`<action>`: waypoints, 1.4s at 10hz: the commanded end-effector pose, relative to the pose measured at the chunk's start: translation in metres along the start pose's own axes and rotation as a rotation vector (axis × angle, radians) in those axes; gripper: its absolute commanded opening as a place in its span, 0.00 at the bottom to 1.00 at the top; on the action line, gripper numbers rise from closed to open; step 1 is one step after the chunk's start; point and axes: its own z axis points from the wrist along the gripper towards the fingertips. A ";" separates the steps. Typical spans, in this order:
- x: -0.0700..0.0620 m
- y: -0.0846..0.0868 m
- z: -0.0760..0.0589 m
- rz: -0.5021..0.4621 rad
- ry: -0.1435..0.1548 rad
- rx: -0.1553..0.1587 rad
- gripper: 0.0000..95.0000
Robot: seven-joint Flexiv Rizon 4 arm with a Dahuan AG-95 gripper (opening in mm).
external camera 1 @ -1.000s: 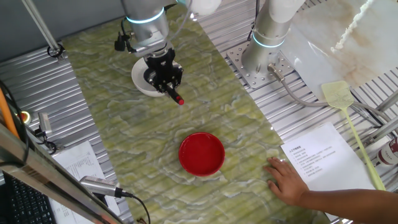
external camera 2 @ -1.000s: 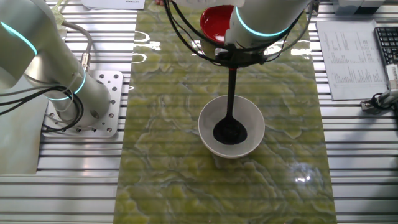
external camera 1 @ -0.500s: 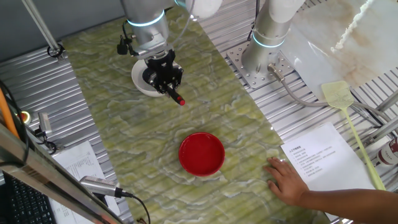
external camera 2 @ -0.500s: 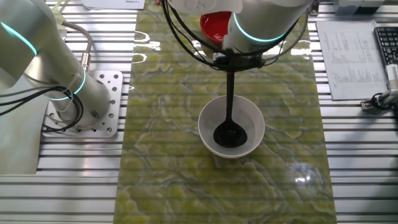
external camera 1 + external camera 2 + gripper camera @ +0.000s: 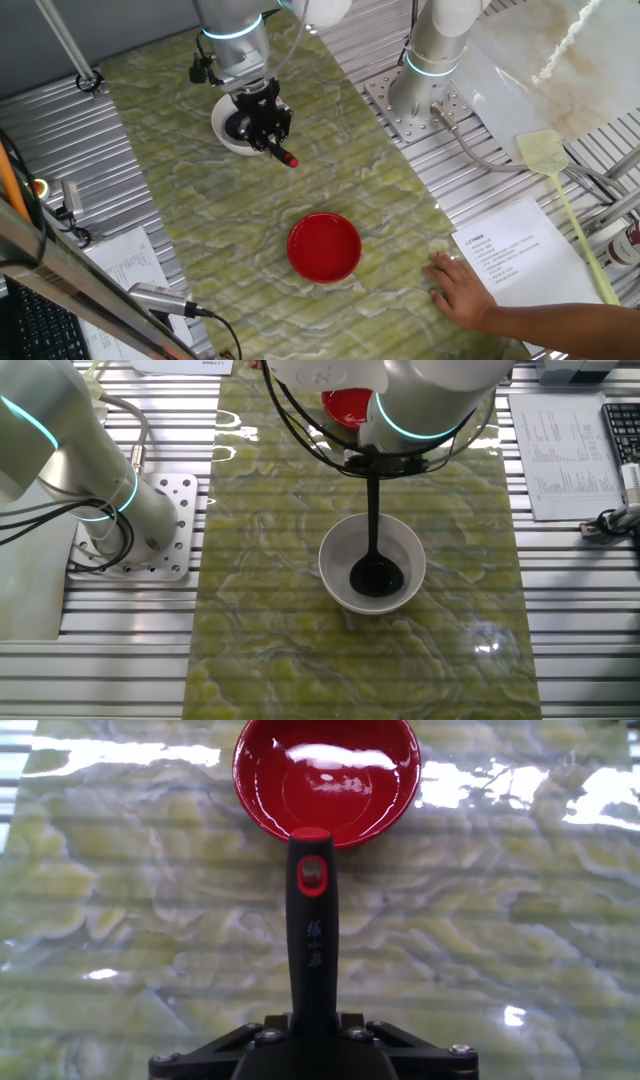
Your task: Scoop water with a large spoon from one bowl to another
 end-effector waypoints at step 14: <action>-0.020 0.025 -0.041 0.033 0.003 -0.026 0.00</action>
